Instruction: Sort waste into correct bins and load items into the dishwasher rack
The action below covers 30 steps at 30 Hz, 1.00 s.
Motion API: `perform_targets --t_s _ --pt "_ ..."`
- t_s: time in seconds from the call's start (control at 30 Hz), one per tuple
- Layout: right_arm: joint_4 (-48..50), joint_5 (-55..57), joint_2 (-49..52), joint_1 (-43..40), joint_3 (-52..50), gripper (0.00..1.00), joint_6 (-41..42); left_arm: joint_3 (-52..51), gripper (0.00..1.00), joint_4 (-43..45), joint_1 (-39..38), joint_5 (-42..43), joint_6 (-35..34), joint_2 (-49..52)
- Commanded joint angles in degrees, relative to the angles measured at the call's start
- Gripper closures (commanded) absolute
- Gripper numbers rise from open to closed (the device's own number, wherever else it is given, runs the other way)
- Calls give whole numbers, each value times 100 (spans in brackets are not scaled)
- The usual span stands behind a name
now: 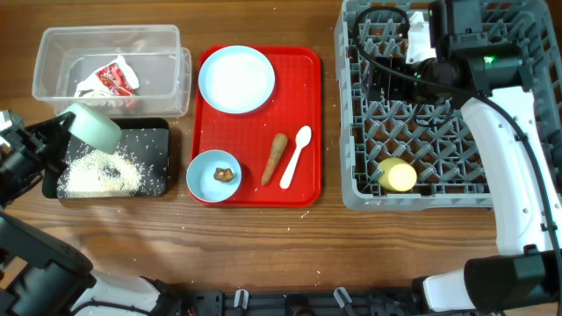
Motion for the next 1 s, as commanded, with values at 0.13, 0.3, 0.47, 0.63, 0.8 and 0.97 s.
perform_targets --t_s 0.13,0.3,0.47,0.63,0.8,0.97 --pt "11 72 24 -13 61 5 -83 -13 96 719 44 -1513 -782 -72" --pt "33 70 24 -13 61 5 -79 -15 96 225 42 -498 81 -72" --pt "61 70 24 -13 61 5 -76 -13 96 -68 -50 -457 92 -101" --pt "96 70 24 -13 61 5 -74 -13 96 308 -1082 -468 195 -560" --pt "111 70 24 -13 61 5 -79 188 96 1891 -3084 -2660 -1316 -1272" --pt "109 70 24 -13 61 5 -81 190 96 3265 -5668 -5733 -1331 -1384"
